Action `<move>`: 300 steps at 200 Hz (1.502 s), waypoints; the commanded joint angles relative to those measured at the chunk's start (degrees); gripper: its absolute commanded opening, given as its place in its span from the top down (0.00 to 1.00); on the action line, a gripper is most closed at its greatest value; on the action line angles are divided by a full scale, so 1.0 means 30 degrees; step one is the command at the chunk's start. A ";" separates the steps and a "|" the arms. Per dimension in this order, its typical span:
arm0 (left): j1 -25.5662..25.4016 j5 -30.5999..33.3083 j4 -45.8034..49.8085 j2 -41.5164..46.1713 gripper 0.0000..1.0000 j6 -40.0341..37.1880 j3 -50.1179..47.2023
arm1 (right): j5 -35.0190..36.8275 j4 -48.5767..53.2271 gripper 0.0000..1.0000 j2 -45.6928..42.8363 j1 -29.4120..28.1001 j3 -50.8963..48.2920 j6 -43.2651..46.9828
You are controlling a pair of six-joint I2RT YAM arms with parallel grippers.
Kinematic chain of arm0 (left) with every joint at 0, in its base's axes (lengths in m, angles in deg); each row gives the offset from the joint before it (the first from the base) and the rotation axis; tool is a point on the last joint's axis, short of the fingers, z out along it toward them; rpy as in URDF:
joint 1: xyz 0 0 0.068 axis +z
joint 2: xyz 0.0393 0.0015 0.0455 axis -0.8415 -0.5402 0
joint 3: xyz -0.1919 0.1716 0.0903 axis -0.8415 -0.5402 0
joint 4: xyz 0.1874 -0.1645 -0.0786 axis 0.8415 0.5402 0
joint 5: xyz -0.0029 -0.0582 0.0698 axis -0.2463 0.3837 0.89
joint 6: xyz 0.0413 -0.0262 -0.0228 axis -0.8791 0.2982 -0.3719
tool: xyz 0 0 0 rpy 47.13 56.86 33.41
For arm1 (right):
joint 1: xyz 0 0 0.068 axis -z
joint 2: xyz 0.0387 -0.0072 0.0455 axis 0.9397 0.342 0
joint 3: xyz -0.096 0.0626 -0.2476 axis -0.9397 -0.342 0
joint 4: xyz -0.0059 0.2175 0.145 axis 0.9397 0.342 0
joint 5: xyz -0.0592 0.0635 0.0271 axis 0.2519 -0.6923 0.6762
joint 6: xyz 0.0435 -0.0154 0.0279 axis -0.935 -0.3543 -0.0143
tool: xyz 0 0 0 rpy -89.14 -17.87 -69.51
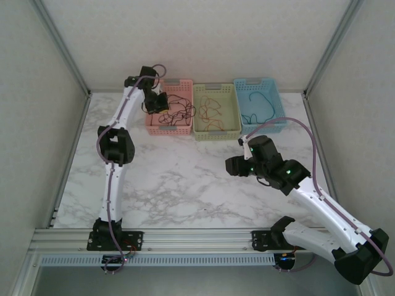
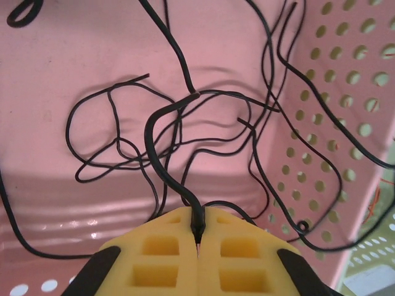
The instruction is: Untangle the cables
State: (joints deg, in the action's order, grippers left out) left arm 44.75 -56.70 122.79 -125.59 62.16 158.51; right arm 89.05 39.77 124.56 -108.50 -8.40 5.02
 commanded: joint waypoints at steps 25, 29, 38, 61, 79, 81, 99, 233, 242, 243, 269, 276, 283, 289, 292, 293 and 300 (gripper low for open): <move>-0.0150 0.1772 -0.0549 -0.0266 1.00 -0.0016 0.0907 | 0.0078 -0.0137 0.40 -0.0167 -0.0057 -0.0287 -0.0448; -0.0167 0.2075 -0.0571 -0.0297 1.00 -0.0102 0.0929 | 0.0065 -0.0112 0.40 -0.0210 -0.0064 -0.0284 -0.0452; -0.0252 0.2769 -0.0594 -0.0434 1.00 -0.0420 0.0931 | 0.0085 -0.0082 0.40 -0.0227 -0.0059 -0.0284 -0.0501; -0.0492 0.3857 -0.0404 -0.0739 1.00 -0.1282 0.0907 | 0.0121 -0.0016 0.40 -0.0290 -0.0083 -0.0328 -0.0565; -0.0693 0.4684 -0.0125 -0.0934 1.00 -0.1977 0.0909 | 0.0115 0.0022 0.40 -0.0310 -0.0061 -0.0371 -0.0654; -0.0704 0.4778 -0.0103 -0.0938 1.00 -0.2027 0.0908 | 0.0098 0.0037 0.40 -0.0319 -0.0058 -0.0371 -0.0661; -0.0793 0.5462 0.0074 -0.1152 1.00 -0.2468 0.0908 | 0.0064 0.0041 0.40 -0.0377 -0.0057 -0.0426 -0.0763; -0.1027 0.8579 0.0794 -0.2266 1.00 -0.4527 0.1521 | -0.0010 0.0101 0.40 -0.0521 -0.0057 -0.0562 -0.1064; -0.1029 0.8576 0.0861 -0.2254 0.93 -0.4524 0.1523 | -0.0052 0.0100 0.40 -0.0493 -0.0063 -0.0577 -0.1097; -0.1029 0.8563 0.0851 -0.2246 0.92 -0.4524 0.1522 | -0.0053 0.0100 0.40 -0.0485 -0.0060 -0.0577 -0.1095; -0.1088 0.8419 0.0726 -0.1645 0.83 -0.4378 0.1522 | -0.0055 0.0100 0.40 -0.0470 -0.0061 -0.0577 -0.1109; -0.1088 0.8378 0.0674 -0.1419 0.80 -0.4323 0.1522 | -0.0051 0.0101 0.40 -0.0462 -0.0072 -0.0569 -0.1087; -0.1088 0.8332 0.0599 -0.1168 0.77 -0.4240 0.1524 | -0.0055 0.0130 0.40 -0.0478 -0.0061 -0.0575 -0.1090; -0.1088 0.8267 0.0556 -0.0919 0.73 -0.4162 0.1522 | -0.0047 0.0114 0.40 -0.0463 -0.0057 -0.0569 -0.1093; -0.1091 0.8233 0.0531 -0.0813 0.72 -0.4131 0.1522 | -0.0050 0.0128 0.40 -0.0502 -0.0079 -0.0557 -0.1115; -0.1104 0.8230 0.0510 -0.0764 0.71 -0.4122 0.1522 | -0.0038 0.0129 0.40 -0.0505 -0.0068 -0.0552 -0.1104; -0.1117 0.8200 0.0444 -0.0488 0.67 -0.4016 0.1524 | -0.0053 0.0113 0.40 -0.0513 -0.0058 -0.0576 -0.1119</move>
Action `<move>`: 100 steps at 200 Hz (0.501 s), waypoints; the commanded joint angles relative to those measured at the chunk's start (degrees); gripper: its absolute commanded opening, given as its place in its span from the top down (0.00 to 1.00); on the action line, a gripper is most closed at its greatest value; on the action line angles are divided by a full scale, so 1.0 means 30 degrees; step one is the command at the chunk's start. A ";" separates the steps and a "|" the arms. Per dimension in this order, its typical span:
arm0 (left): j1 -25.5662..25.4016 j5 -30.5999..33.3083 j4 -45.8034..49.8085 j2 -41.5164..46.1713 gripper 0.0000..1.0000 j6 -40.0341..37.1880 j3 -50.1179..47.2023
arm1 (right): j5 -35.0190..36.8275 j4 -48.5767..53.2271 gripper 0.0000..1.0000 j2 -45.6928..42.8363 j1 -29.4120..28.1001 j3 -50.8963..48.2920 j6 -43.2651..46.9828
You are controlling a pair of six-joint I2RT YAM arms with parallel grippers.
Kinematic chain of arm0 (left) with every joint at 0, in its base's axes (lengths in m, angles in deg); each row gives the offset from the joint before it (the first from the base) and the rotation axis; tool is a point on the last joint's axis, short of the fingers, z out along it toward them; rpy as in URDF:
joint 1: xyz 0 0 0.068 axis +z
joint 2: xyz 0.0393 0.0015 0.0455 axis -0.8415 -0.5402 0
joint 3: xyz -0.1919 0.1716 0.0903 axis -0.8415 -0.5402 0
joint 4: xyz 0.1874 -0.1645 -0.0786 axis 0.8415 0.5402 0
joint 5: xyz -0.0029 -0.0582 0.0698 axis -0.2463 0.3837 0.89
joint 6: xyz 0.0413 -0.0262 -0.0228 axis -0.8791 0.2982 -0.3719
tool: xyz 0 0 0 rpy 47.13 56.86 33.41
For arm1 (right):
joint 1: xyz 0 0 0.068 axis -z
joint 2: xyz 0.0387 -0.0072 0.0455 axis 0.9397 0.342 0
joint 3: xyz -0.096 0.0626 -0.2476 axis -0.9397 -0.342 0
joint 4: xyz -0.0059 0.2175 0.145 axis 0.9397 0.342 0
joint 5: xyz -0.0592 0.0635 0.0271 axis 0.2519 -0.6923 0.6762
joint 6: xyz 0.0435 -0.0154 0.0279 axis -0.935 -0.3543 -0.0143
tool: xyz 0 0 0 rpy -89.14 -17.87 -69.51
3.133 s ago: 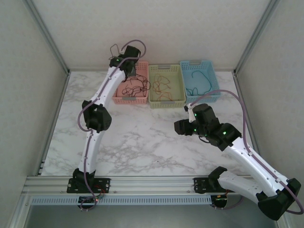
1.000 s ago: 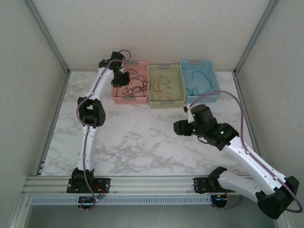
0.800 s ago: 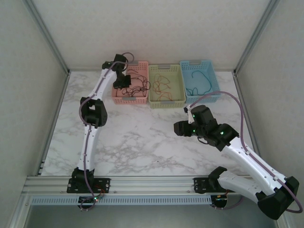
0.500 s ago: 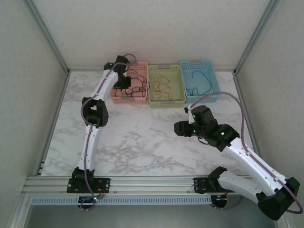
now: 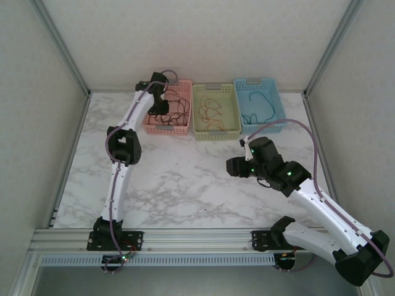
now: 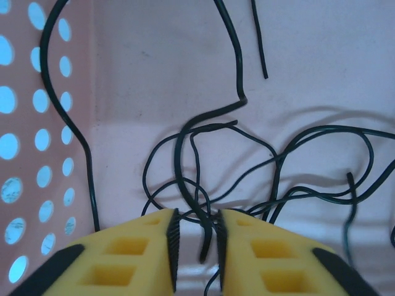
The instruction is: Untangle the cables
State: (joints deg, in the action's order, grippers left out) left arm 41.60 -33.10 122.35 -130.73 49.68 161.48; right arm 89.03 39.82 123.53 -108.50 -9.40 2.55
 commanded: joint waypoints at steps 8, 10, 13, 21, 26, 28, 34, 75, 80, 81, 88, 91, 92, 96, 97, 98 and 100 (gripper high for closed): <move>-0.0068 0.0256 0.0547 0.1537 0.62 0.0206 0.0532 | -0.0036 0.0105 0.40 -0.0216 -0.0057 -0.0241 -0.0341; -0.0083 0.0216 0.0540 0.1601 0.62 0.0218 0.0546 | -0.0044 0.0098 0.40 -0.0200 -0.0057 -0.0256 -0.0354; -0.0110 0.0188 0.0503 0.1721 0.61 0.0236 0.0537 | -0.0047 0.0113 0.40 -0.0213 -0.0079 -0.0258 -0.0346; -0.0105 0.0129 0.0472 0.2009 0.59 0.0279 0.0531 | -0.0047 0.0115 0.40 -0.0253 -0.0058 -0.0270 -0.0370; -0.0126 0.0125 0.0451 0.2195 0.58 0.0281 0.0553 | -0.0047 0.0115 0.40 -0.0280 -0.0057 -0.0271 -0.0400; -0.0148 0.0125 0.0443 0.2264 0.58 0.0295 0.0537 | -0.0047 0.0108 0.40 -0.0274 -0.0057 -0.0249 -0.0412; -0.0178 0.0112 0.0427 0.2482 0.57 0.0311 0.0531 | -0.0047 0.0115 0.40 -0.0298 -0.0071 -0.0270 -0.0436; -0.0331 0.0354 0.0791 0.3769 0.51 0.0440 0.0531 | -0.0047 0.0115 0.40 -0.0472 -0.0072 -0.0358 -0.0657; -0.0359 0.0428 0.0858 0.3994 0.51 0.0482 0.0506 | -0.0047 0.0106 0.40 -0.0512 -0.0074 -0.0351 -0.0659; -0.0360 0.0437 0.0864 0.4034 0.50 0.0498 0.0504 | -0.0047 0.0125 0.40 -0.0514 -0.0065 -0.0355 -0.0655; -0.0361 0.0563 0.0963 0.4316 0.50 0.0635 0.0503 | -0.0012 0.0145 0.40 -0.0571 -0.0058 -0.0330 -0.0625; -0.0387 0.0667 0.1013 0.4510 0.49 0.0713 0.0502 | 0.0052 0.0145 0.40 -0.0615 -0.0057 -0.0329 -0.0611; -0.0388 0.0718 0.1029 0.4585 0.49 0.0761 0.0502 | 0.0061 0.0159 0.40 -0.0624 -0.0057 -0.0329 -0.0601; -0.0416 0.0894 0.1121 0.4871 0.48 0.0895 0.0416 | 0.0143 0.0173 0.40 -0.0644 -0.0062 -0.0302 -0.0561; -0.0418 0.0934 0.1098 0.4956 0.48 0.0925 0.0386 | 0.0150 0.0174 0.40 -0.0654 -0.0060 -0.0301 -0.0547; -0.0433 0.0969 0.1101 0.5057 0.48 0.0940 0.0341 | 0.0169 0.0159 0.40 -0.0658 -0.0058 -0.0286 -0.0555; -0.0445 0.1032 0.1045 0.5257 0.48 0.0973 0.0213 | 0.0219 0.0178 0.39 -0.0677 -0.0057 -0.0252 -0.0532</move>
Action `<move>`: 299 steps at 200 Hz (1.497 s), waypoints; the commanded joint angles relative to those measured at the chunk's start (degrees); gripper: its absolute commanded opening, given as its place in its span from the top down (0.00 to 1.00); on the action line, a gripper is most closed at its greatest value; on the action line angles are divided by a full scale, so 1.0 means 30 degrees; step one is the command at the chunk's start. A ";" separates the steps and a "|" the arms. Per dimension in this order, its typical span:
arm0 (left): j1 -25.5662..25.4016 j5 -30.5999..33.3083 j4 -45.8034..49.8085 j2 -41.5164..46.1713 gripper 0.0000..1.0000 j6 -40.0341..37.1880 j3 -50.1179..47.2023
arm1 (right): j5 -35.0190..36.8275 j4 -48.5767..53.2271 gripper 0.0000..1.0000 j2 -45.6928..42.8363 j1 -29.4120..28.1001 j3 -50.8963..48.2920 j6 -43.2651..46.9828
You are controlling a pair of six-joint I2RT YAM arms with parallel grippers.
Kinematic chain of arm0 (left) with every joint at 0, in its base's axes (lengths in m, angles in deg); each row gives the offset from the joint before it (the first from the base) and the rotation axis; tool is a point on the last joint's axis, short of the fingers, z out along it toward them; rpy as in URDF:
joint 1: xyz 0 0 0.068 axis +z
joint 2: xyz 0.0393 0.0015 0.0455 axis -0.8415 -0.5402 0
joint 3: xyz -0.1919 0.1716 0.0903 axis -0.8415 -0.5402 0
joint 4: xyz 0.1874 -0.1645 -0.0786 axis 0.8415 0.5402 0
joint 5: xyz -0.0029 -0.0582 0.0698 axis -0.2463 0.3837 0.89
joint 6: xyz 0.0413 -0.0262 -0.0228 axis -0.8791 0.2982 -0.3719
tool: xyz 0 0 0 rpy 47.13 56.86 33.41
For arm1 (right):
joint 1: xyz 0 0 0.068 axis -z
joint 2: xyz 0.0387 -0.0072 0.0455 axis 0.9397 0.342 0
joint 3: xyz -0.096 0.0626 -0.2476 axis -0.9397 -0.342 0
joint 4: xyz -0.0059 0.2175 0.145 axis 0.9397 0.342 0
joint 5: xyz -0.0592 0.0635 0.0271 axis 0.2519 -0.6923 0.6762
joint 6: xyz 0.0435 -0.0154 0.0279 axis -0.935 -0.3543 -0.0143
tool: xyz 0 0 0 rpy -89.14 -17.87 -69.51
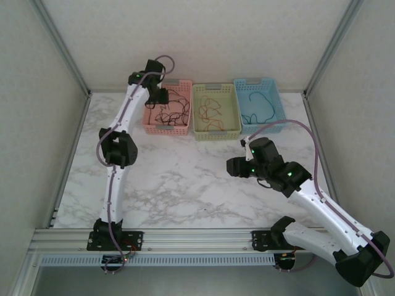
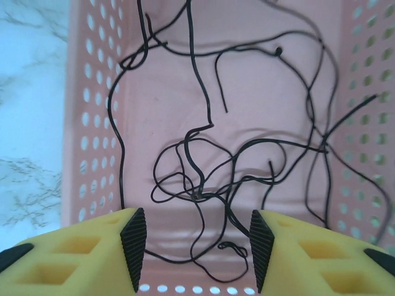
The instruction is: Untangle the cables
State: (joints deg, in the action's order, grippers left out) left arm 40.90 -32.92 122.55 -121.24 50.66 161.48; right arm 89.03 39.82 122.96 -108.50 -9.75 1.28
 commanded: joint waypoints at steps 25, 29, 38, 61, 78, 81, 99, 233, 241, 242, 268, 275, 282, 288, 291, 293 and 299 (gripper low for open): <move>-0.0914 0.2663 -0.2026 0.6716 0.41 0.0861 -0.4900 | 0.1312 0.0178 0.37 -0.0730 -0.0064 -0.0017 0.0159; -0.1063 0.2930 -0.2894 0.7817 0.39 0.0909 -0.6092 | 0.1539 0.0134 0.36 -0.0786 -0.0065 0.0034 0.0232; -0.1301 0.3406 -0.4868 1.0200 0.38 0.1208 -0.9503 | 0.2186 0.0006 0.35 -0.0890 -0.0059 0.0080 0.0448; -0.1807 0.5437 -1.1544 1.7764 0.09 0.2266 -1.9768 | 0.5033 -0.0602 0.24 -0.1304 -0.0042 -0.0157 0.0962; -0.1940 0.7422 -1.5219 2.2195 0.00 0.2785 -2.6191 | 0.7247 -0.1620 0.12 -0.1686 0.0111 -0.0772 0.1515; -0.1944 0.7757 -1.5598 2.2838 0.00 0.2819 -2.7129 | 0.7702 -0.1885 0.10 -0.1760 0.0184 -0.0945 0.1623; -0.2003 1.0256 -1.8063 2.6123 0.00 0.2458 -3.2572 | 1.0326 -0.4133 0.03 -0.2048 0.0559 -0.2520 0.2879; 0.1076 0.8197 -3.7871 2.2192 0.00 -0.4374 -4.4703 | 0.9563 -2.5936 0.12 0.6610 1.0658 -1.1345 0.5462; 0.1427 0.7273 -3.8181 2.1456 0.00 -0.4509 -4.4328 | 0.9119 -2.6793 0.12 0.7219 1.1136 -1.1303 0.5113; 0.1470 0.7112 -3.8215 2.1335 0.00 -0.4519 -4.4267 | 0.9119 -2.7002 0.12 0.7284 1.1223 -1.1310 0.5035; 0.2837 0.5165 -3.8587 1.8735 0.00 -0.3347 -4.3237 | 0.7007 -2.8015 0.14 0.9377 1.1637 -1.0704 0.4901; 0.3226 0.4266 -3.8597 1.8766 0.00 -0.3210 -4.3297 | 0.6242 -2.9064 0.17 0.9892 1.1547 -1.0754 0.5520; 0.3280 0.3757 -3.9848 1.7589 0.00 -0.3453 -4.3343 | 0.5356 -2.8570 0.19 0.9957 1.1467 -1.0559 0.5906; 0.3330 0.3624 -3.9865 1.7329 0.00 -0.3440 -4.3144 | 0.4640 -2.9074 0.21 1.0430 1.1482 -1.0555 0.6259; 0.3461 0.3360 -3.8919 1.7675 0.00 -0.3265 -4.2992 | 0.4351 -2.9318 0.22 1.0847 1.1449 -1.0525 0.6362; 0.3509 0.3204 -3.8262 1.7876 0.00 -0.3195 -4.2862 | 0.4209 -2.9575 0.22 1.1153 1.1411 -1.0525 0.6414; 0.3660 0.2973 -3.8454 1.7649 0.00 -0.3150 -4.2733 | 0.4388 -3.1232 0.21 1.2181 1.1261 -1.0498 0.6857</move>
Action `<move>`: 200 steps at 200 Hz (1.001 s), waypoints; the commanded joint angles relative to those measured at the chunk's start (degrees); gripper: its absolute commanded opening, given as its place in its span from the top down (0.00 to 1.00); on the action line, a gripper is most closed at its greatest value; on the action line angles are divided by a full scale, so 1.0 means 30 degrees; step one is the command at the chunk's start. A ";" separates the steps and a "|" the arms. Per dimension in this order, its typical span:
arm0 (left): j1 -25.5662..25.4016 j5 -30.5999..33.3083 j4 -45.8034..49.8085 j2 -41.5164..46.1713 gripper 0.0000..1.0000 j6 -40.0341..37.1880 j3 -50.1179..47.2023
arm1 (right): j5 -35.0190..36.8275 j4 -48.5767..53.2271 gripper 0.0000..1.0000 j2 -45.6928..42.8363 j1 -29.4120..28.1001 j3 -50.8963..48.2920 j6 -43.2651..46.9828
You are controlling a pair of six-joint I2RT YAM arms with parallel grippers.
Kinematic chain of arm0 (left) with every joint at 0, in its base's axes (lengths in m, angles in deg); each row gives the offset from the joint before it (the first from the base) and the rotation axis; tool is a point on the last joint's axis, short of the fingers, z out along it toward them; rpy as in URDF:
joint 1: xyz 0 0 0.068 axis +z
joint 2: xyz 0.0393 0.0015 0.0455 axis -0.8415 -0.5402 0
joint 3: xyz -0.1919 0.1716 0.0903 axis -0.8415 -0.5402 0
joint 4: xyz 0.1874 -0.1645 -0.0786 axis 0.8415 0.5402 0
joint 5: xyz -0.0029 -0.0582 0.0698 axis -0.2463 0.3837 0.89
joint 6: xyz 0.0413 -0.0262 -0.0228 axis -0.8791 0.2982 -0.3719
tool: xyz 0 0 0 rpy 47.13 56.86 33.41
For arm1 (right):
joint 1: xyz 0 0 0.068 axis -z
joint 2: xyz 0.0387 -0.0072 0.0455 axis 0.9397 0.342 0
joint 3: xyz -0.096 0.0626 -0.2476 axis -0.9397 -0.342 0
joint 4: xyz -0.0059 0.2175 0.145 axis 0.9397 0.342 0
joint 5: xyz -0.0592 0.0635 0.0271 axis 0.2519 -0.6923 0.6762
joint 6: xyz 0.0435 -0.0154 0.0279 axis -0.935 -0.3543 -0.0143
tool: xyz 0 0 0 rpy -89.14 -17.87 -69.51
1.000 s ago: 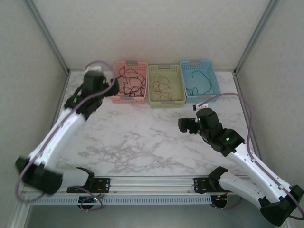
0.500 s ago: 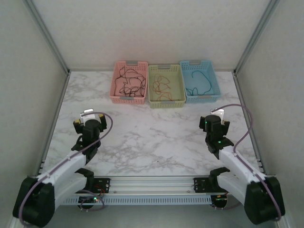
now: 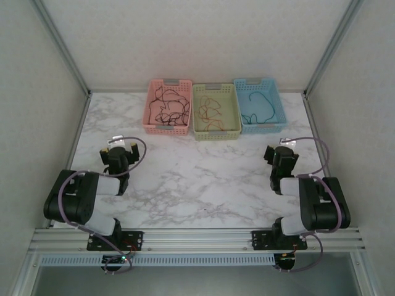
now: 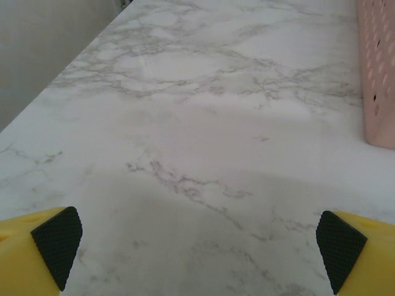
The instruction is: Untangle the cables
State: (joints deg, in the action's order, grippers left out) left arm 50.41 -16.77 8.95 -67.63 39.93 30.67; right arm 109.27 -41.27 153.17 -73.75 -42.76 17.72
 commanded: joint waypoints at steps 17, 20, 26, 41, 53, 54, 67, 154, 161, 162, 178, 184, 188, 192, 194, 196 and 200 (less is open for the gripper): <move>0.0972 -0.2956 0.0238 -0.0242 0.00 0.0819 0.1312 | -0.2454 -0.3062 0.17 0.1912 -0.0460 0.0866 0.1507; 0.1034 -0.3023 -0.0007 -0.0310 0.00 0.0836 0.1279 | -0.2432 -0.2712 0.17 0.1803 -0.0451 0.0935 0.1505; 0.1046 -0.3107 0.0450 -0.0149 0.00 0.0861 0.1387 | -0.2544 -0.1653 0.16 0.1511 -0.0429 0.1140 0.1311; 0.1094 -0.3207 0.0504 -0.0179 0.00 0.0864 0.1383 | -0.2597 -0.1844 0.02 0.1549 -0.0370 0.1088 0.1338; 0.1098 -0.3248 0.0427 -0.0192 0.00 0.0879 0.1362 | -0.2604 -0.1979 0.01 0.1571 -0.0392 0.1056 0.1365; 0.1098 -0.3258 0.0475 -0.0182 0.00 0.0886 0.1377 | -0.2604 -0.1948 0.01 0.1564 -0.0392 0.1059 0.1359; 0.1134 -0.3293 0.0455 -0.0177 0.00 0.0893 0.1378 | -0.2630 -0.2112 0.01 0.1592 -0.0425 0.1011 0.1449; 0.1127 -0.3325 0.0388 -0.0202 0.00 0.0897 0.1365 | -0.3568 -0.1811 0.01 0.1616 -0.0424 0.1194 0.1793; 0.1127 -0.3325 0.0410 -0.0188 0.00 0.0893 0.1363 | -0.3571 -0.1815 0.01 0.1616 -0.0449 0.1208 0.1773; 0.1127 -0.3325 0.0408 -0.0195 0.00 0.0893 0.1363 | -0.3571 -0.1808 0.01 0.1616 -0.0435 0.1208 0.1783; 0.1136 -0.3336 0.0427 -0.0188 0.00 0.0898 0.1375 | -0.3547 -0.1800 0.01 0.1630 -0.0436 0.1223 0.1794; 0.1129 -0.3326 0.0415 -0.0194 0.00 0.0901 0.1367 | -0.3641 -0.1708 0.01 0.1645 -0.0424 0.1287 0.1793; 0.1138 -0.3325 0.0432 -0.0202 0.00 0.0898 0.1363 | -0.3795 -0.1620 0.01 0.1645 -0.0373 0.1318 0.1797; 0.1129 -0.3333 0.0426 -0.0230 0.00 0.0894 0.1362 | -0.3999 -0.1573 0.01 0.1656 -0.0315 0.1360 0.1768; 0.1149 -0.3327 0.0433 -0.0187 0.00 0.0893 0.1377 | -0.4103 -0.1538 0.01 0.1648 -0.0248 0.1378 0.1743; 0.1140 -0.3348 0.0435 -0.0191 0.00 0.0893 0.1366 | -0.4195 -0.1493 0.01 0.1646 -0.0201 0.1383 0.1722; 0.1144 -0.3352 0.0441 -0.0200 0.00 0.0908 0.1386 | -0.4337 -0.1415 0.01 0.1660 -0.0147 0.1434 0.1699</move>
State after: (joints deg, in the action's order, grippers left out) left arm 53.29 -25.97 9.65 -68.15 41.87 33.99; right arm 98.91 -45.78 158.04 -74.89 -40.29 22.22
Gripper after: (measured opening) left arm 0.996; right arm 0.986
